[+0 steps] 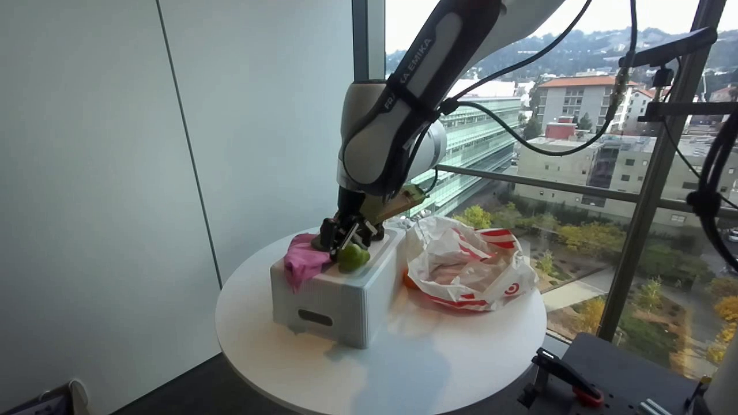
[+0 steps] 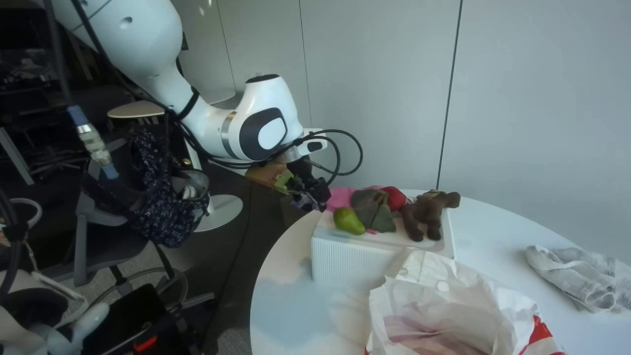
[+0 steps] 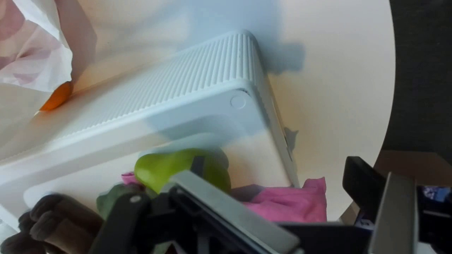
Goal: Pick up the objects from the top of the white container and put them in the plastic bag.
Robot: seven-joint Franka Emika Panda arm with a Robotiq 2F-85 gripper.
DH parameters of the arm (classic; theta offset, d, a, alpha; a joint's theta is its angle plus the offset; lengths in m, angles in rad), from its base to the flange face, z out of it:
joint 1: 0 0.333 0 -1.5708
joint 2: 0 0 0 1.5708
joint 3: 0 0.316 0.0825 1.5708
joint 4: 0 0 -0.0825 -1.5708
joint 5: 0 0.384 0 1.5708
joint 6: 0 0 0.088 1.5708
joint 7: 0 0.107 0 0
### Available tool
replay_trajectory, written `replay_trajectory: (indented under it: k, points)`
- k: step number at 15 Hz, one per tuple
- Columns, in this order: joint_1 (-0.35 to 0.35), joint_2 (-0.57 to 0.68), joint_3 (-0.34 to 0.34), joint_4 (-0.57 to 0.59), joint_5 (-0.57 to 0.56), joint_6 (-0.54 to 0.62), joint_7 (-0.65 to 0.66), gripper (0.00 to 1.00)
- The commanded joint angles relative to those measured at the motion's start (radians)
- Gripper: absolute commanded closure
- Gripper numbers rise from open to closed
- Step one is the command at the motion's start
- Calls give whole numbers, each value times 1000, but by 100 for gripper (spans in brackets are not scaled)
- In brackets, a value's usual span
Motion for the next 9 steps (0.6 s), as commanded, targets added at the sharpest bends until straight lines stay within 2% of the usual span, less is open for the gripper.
replay_trajectory:
  k: [1, 4, 7, 9]
  points:
    - [36, 123, -71, 134, -41, 28, 202, 0]
    - [104, 185, -175, 195, -97, 85, 376, 0]
    - [200, 223, -280, 241, -119, 31, 569, 0]
    - [241, 236, -313, 249, -135, -28, 663, 0]
